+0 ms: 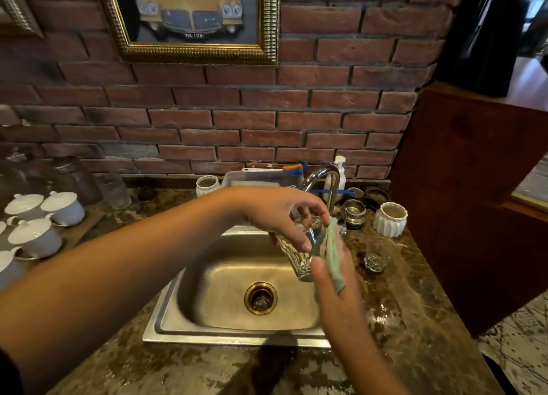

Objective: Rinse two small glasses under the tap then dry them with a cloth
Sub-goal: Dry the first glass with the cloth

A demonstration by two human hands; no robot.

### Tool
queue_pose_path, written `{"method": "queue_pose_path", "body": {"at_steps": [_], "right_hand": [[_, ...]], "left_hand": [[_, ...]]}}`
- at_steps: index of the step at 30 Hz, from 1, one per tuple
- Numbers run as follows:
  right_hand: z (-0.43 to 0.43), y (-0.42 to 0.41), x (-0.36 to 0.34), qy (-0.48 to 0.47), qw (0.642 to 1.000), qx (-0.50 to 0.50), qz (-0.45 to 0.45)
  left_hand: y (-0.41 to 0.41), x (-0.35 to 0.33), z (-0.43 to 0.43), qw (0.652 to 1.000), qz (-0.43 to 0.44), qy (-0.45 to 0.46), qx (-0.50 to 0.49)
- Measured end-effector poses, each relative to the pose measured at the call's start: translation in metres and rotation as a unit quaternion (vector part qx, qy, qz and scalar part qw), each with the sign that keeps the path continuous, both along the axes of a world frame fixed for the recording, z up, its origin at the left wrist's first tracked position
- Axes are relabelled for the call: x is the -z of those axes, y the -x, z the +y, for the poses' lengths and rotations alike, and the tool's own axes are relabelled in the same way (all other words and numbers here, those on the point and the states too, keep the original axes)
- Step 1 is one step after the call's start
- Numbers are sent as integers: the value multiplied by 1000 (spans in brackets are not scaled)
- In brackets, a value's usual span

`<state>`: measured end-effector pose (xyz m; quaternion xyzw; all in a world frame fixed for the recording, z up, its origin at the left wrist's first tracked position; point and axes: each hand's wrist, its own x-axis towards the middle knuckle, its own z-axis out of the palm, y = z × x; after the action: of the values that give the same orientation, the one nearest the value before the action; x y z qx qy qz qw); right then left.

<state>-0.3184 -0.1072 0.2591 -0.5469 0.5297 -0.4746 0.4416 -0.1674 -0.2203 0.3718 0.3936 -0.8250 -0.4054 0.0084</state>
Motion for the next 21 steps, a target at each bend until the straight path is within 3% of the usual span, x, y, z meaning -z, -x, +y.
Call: {"method": "queue_pose_path", "body": {"at_steps": [3, 5, 9, 12, 16, 21], "right_hand": [[6, -11, 12, 83, 976, 20, 202], [10, -12, 17, 97, 966, 9, 238], [11, 4, 1, 9, 1000, -12, 22], [2, 23, -15, -100, 984, -24, -144], [-10, 36, -27, -158, 916, -70, -361], [-12, 35, -15, -214, 797, -228, -516]], "left_hand": [[3, -2, 2, 1000, -9, 6, 3], [4, -1, 6, 999, -27, 30, 10], [0, -5, 12, 996, -30, 72, 40], [3, -14, 20, 996, -8, 61, 69], [9, -28, 26, 994, 12, 33, 103], [12, -38, 32, 989, 56, 9, 135]]}}
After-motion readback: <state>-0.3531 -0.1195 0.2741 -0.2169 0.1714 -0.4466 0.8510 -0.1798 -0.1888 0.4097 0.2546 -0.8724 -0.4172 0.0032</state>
